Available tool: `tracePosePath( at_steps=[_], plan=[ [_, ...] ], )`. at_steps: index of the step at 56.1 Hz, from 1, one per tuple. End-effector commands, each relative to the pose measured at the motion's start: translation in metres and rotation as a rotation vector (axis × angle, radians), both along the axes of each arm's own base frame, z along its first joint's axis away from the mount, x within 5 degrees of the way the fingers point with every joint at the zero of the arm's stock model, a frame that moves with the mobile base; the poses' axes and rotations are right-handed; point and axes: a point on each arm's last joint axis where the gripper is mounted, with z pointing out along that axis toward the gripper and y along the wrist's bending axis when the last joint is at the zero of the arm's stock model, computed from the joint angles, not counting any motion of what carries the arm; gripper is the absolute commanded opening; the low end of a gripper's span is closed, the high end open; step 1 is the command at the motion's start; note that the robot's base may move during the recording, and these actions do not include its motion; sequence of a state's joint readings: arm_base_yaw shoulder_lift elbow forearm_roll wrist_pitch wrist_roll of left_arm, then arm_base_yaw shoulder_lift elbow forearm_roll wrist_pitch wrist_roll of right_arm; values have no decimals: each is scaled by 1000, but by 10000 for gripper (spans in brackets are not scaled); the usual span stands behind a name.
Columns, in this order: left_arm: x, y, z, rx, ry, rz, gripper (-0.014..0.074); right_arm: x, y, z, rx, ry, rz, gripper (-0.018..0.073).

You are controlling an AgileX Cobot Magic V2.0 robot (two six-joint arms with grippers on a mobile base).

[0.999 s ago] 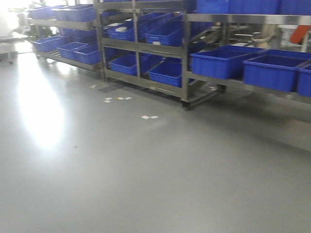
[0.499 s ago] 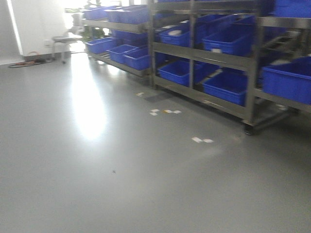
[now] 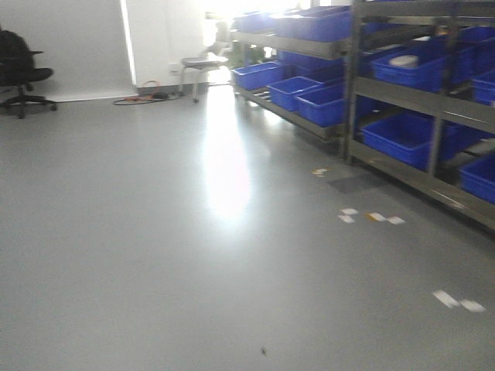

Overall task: Pick and sort blue part to right shelf
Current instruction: 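Drive the base across the floor carrying both blue parts, then drive up to the rack of open blue bins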

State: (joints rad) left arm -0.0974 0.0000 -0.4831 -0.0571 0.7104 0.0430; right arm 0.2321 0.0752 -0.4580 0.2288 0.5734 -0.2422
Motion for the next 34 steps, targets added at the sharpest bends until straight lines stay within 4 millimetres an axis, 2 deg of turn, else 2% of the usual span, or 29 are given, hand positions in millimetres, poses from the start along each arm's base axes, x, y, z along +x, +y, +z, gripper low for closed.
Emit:
tracePosePath(
  at_steps=[1,34],
  plan=[
    [0,0,16,-18,-102,3,332,0,-1,16,37,-97,-17,126],
    [0,0,16,-18,-102,3,332,0,-1,16,37,-97,-17,126]
  ],
)
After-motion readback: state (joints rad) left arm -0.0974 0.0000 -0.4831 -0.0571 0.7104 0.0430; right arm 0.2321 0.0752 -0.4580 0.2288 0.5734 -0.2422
